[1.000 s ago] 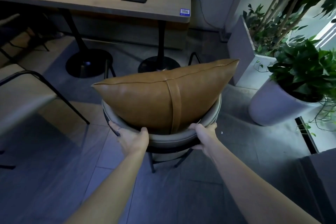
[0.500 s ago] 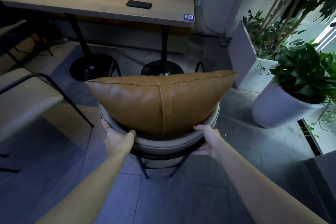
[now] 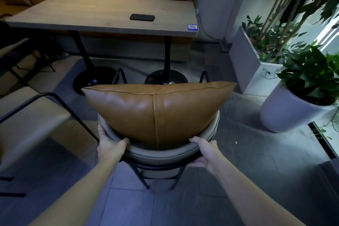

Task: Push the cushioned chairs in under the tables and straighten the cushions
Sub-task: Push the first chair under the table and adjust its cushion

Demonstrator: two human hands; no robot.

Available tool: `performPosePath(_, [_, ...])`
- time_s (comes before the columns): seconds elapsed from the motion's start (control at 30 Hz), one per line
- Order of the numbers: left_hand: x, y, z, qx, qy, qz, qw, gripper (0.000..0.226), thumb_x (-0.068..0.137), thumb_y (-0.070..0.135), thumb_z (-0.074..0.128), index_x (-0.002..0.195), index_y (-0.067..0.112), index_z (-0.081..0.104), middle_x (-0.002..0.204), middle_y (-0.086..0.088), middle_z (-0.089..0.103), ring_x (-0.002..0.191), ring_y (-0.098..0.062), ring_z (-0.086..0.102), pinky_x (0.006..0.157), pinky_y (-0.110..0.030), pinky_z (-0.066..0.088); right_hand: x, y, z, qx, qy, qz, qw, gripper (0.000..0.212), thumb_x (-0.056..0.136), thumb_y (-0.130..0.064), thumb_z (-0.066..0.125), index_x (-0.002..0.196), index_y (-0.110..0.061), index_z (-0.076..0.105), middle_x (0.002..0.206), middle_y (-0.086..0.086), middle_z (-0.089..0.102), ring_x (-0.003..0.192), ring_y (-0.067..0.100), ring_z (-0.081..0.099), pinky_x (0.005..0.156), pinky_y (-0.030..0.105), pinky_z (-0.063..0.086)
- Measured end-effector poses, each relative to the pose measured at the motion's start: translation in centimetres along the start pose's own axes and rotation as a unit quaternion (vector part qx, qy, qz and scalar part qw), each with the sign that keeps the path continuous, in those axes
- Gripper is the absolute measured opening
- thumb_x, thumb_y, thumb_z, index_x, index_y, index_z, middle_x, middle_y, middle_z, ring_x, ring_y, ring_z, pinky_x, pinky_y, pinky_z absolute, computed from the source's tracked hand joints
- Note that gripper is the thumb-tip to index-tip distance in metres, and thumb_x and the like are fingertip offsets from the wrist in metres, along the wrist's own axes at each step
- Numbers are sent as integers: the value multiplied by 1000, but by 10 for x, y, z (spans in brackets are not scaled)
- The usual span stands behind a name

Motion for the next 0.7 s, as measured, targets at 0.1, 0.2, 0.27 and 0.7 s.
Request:
performPosePath(0.1, [10,8,-3,-4,-2,4,1000,111,78,16,73,158,44,0,110,-11,64,77,-33,66,63,-49,63,5,-8,9,11,3,-9,1000,89,88,-24,79,153,-29,18,156,23,37,110,53,63,61,50,65])
performPosePath(0.2, [22,15,-2,-11,-4,5,1000,113,77,18,74,158,45,-1,123,-12,61,86,-34,65,68,-48,63,10,-19,15,12,0,-24,1000,89,88,-26,80,153,-29,19,155,23,39,96,47,65,66,54,65])
performPosePath(0.27, [30,19,-2,-11,-6,4,1000,115,76,21,75,158,44,-2,133,-15,59,96,-38,63,75,-50,62,16,-25,18,14,2,-32,999,91,88,-27,80,154,-29,18,154,23,40,84,41,63,67,54,65])
performPosePath(0.7, [76,49,23,-17,-11,13,1000,117,78,27,75,159,38,-9,101,-7,51,73,-24,56,78,-40,53,60,-69,21,-8,45,-32,998,85,84,-29,80,150,-25,27,148,19,47,108,52,67,73,62,63])
Point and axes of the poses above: each hand's wrist, its own x-axis towards the middle knuckle, its own z-axis out of the palm, y = z × x, the point moved 8 cm from there along x, towards the middle knuckle
